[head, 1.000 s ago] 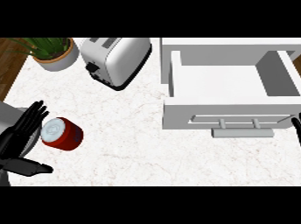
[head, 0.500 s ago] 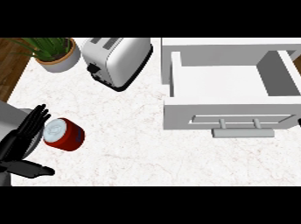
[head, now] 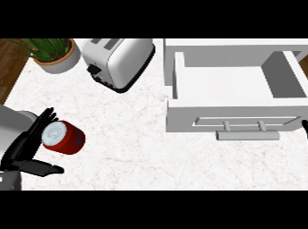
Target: Pick up the can, place it into the drawer and close the drawer
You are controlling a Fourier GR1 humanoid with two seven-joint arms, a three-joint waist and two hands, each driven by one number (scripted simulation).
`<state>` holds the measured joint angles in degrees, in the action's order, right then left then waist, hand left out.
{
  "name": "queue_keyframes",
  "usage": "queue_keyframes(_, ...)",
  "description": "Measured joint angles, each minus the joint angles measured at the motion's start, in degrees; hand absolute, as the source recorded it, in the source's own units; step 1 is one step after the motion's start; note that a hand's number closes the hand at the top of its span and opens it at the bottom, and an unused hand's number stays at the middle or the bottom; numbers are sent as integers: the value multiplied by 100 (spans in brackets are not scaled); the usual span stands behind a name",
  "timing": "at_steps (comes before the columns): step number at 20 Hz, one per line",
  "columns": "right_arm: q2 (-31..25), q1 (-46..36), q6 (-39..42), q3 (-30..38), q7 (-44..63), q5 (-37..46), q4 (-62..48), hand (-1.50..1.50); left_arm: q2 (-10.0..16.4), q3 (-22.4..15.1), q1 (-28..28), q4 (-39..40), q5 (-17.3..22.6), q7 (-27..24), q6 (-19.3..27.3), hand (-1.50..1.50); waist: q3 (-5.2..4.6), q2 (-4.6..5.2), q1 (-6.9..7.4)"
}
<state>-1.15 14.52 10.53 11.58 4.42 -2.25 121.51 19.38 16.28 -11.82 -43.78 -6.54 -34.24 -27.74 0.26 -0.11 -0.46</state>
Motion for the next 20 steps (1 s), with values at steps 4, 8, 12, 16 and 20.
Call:
queue_keyframes(4,14,36,18,-12,-36,-3,8,-150,98,-1,-371,693,-96,-282,144,-150,-14,7,-3)
queue_keyframes(8,-49,-82,65,143,-134,-67,-204,-150,138,-31,-638,1149,-144,-422,251,-150,-22,15,-3)
queue_keyframes(12,29,43,63,85,-141,-13,-78,-150,164,-76,-825,1384,-143,-464,275,-150,-26,16,-4)
queue_keyframes(16,50,78,77,109,-49,-37,47,-150,109,-129,-973,1477,-113,-402,300,-150,-27,15,0)
queue_keyframes(20,31,143,124,116,-59,-59,81,-150,24,-187,-1120,1630,-133,-440,388,-150,-29,15,-2)
